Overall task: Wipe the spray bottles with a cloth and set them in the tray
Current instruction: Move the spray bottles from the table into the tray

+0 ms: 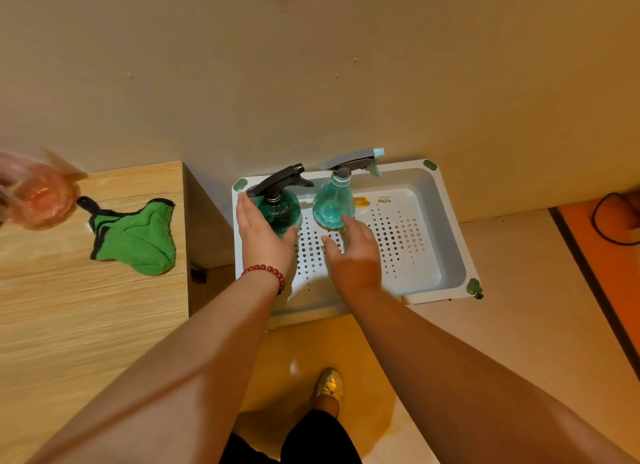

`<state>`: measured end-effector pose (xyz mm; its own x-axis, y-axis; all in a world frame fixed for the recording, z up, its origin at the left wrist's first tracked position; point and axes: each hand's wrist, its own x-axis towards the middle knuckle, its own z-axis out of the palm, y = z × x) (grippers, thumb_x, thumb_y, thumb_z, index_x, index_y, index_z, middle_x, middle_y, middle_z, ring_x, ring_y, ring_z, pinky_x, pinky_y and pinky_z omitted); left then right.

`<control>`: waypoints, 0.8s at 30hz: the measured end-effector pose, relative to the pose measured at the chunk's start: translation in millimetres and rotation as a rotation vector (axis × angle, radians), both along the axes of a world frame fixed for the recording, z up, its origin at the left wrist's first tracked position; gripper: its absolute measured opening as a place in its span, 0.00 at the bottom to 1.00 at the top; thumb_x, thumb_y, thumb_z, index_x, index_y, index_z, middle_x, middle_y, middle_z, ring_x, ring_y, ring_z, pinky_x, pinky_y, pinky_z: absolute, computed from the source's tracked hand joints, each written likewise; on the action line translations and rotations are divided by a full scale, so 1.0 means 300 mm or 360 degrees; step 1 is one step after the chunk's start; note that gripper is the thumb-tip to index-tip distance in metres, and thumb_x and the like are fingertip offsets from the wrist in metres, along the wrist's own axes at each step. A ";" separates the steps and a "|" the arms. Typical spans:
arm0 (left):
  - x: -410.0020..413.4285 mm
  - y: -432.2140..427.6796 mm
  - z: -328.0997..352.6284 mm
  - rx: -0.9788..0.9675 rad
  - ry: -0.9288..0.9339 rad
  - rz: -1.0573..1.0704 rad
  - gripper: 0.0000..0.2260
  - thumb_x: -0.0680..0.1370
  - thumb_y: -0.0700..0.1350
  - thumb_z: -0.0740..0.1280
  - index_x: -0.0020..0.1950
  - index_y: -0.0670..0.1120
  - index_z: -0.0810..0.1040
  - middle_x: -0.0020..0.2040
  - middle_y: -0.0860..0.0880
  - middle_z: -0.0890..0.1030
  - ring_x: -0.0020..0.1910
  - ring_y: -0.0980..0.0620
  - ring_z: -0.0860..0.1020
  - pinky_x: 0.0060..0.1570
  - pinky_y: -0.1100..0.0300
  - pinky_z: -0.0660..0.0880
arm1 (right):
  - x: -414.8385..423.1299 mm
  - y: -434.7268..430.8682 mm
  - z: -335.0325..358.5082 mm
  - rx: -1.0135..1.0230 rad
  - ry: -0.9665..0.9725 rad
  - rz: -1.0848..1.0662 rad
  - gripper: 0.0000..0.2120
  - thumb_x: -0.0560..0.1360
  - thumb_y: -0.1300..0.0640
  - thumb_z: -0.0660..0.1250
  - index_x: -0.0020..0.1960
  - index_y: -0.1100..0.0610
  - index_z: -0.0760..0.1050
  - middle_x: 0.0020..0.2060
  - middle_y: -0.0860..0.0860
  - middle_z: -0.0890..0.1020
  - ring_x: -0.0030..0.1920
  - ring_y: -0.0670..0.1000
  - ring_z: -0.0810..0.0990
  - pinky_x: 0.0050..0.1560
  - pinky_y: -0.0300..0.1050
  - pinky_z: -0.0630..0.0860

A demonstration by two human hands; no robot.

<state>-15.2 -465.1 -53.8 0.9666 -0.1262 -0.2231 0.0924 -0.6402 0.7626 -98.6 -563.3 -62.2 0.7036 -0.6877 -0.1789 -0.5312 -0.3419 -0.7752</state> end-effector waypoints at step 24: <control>-0.077 0.779 0.428 0.0887 -0.0637 -0.0628 0.17 0.78 0.44 0.63 0.66 0.44 0.73 0.63 0.45 0.75 0.64 0.45 0.70 0.65 0.52 0.66 | 0.062 0.553 0.465 -0.0883 0.0194 0.1249 0.22 0.78 0.56 0.61 0.71 0.54 0.68 0.68 0.52 0.70 0.70 0.54 0.63 0.68 0.48 0.60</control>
